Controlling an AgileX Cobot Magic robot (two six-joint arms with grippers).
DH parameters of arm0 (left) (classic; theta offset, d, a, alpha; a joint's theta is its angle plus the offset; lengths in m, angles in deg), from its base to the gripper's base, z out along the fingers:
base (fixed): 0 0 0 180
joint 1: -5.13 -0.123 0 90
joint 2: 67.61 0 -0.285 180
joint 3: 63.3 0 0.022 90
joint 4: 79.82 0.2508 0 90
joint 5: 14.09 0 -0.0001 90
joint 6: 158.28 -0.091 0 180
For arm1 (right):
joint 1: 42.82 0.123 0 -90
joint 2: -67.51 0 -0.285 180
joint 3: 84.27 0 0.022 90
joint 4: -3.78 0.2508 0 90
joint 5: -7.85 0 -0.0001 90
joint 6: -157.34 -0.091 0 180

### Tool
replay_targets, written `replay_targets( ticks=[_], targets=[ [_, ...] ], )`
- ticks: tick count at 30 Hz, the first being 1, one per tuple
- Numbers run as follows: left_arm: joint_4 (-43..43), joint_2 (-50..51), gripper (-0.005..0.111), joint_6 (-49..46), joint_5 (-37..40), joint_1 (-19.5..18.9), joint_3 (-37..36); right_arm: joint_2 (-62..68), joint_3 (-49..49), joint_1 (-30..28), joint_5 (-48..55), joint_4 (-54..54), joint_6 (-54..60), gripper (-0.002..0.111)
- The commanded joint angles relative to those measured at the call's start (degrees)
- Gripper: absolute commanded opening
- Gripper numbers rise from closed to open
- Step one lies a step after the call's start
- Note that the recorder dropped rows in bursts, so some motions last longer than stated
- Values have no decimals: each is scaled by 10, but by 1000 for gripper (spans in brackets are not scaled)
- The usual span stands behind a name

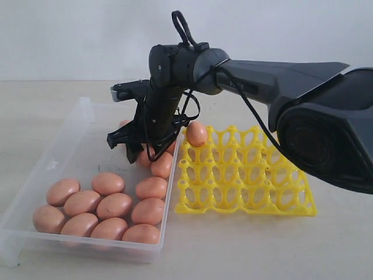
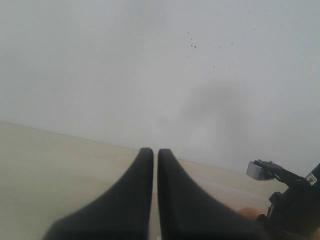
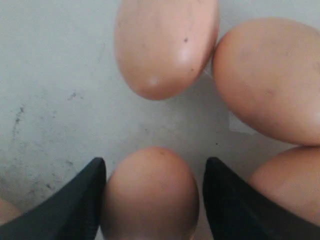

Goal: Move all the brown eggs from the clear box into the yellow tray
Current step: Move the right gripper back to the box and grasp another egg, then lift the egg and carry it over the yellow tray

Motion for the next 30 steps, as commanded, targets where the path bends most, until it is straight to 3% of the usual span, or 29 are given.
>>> replay_targets(
  ticks=[1, 7, 12, 22, 27, 30],
  targets=[
    [-3, -2, 4, -3, 0, 2, 2, 1, 2, 4, 12, -24, 6, 52],
    [-3, -2, 4, -3, 0, 2, 2, 1, 2, 16, 14, -48, 7, 50],
    [-3, -2, 4, -3, 0, 2, 2, 1, 2, 21, -2, -56, 32, 0],
    [-3, -2, 4, -3, 0, 2, 2, -66, -7, 21, -89, -36, 51, 0],
    [-3, -2, 4, -3, 0, 2, 2, -152, -124, 21, -214, -17, 63, 0],
    [-3, -2, 4, -3, 0, 2, 2, -233, -259, 21, -331, -12, 76, 0]
  ],
)
